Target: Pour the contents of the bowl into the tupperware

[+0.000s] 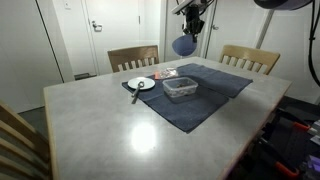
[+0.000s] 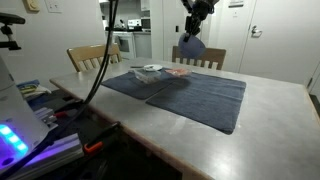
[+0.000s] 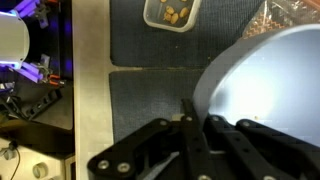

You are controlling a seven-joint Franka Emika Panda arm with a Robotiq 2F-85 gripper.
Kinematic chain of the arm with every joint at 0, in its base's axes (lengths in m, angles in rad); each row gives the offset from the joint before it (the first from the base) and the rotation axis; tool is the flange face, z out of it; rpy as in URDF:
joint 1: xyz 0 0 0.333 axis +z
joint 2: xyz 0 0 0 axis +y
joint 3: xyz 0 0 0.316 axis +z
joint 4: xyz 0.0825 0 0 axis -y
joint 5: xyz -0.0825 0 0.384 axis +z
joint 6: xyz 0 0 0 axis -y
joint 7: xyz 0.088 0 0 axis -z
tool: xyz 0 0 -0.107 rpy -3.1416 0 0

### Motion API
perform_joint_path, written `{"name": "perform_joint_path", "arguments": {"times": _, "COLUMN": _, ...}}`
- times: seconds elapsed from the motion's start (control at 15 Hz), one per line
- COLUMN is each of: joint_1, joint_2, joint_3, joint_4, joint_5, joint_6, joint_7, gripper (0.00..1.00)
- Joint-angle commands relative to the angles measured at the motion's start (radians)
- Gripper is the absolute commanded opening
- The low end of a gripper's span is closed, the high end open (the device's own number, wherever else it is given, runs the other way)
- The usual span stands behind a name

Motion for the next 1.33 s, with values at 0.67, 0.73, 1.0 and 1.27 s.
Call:
{"name": "perform_joint_path", "arguments": {"times": 0.67, "joint_1": 0.002, "joint_2": -0.019, "joint_3": -0.005, "joint_4": -0.039, "joint_5": -0.022, "joint_6": 0.036, "joint_7": 0.001, "gripper": 0.01}}
{"name": "perform_joint_path", "arguments": {"times": 0.73, "joint_1": 0.006, "joint_2": -0.020, "joint_3": -0.011, "joint_4": -0.041, "joint_5": -0.031, "joint_6": 0.036, "joint_7": 0.012, "gripper": 0.01}}
{"name": "perform_joint_path", "arguments": {"times": 1.0, "joint_1": 0.028, "joint_2": -0.004, "joint_3": -0.056, "joint_4": -0.016, "joint_5": -0.093, "joint_6": 0.008, "joint_7": 0.135, "gripper": 0.01}}
{"name": "perform_joint_path", "arguments": {"times": 1.27, "joint_1": 0.025, "joint_2": -0.005, "joint_3": -0.074, "joint_4": -0.021, "joint_5": -0.125, "joint_6": -0.074, "joint_7": 0.269, "gripper": 0.01}}
